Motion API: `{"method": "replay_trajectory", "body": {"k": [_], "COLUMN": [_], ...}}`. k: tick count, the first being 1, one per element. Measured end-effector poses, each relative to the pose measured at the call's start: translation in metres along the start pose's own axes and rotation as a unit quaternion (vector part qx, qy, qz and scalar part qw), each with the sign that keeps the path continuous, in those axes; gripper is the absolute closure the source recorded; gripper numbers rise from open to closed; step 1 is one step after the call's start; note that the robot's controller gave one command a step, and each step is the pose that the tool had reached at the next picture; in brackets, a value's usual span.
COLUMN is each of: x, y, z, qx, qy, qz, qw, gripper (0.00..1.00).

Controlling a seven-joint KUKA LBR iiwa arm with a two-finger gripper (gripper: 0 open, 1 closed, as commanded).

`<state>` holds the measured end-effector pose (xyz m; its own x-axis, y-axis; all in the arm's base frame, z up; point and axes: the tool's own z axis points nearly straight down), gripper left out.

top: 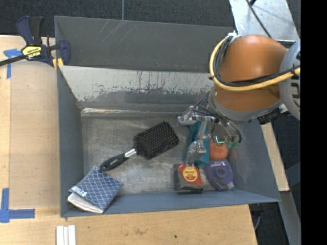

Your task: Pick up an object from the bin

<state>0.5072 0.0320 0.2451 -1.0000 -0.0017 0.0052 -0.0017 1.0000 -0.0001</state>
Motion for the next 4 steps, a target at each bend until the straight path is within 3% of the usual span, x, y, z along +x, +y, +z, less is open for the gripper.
{"method": "replay_trajectory", "body": {"k": [1,2,3,4], "x": [-0.002,-0.007,-0.018,-0.022], "y": [0.0,0.013,0.021,0.024], "z": [-0.004,0.044,0.087,0.096], "qx": [0.0,0.0,0.0,0.0], "qy": [-0.0042,-0.0074,-0.004,-0.0034], "qz": [0.0,-0.029,-0.044,-0.047], "qw": [1.0,0.9996,0.999,0.9989], "gripper": [0.0,0.0,0.0,0.0]}}
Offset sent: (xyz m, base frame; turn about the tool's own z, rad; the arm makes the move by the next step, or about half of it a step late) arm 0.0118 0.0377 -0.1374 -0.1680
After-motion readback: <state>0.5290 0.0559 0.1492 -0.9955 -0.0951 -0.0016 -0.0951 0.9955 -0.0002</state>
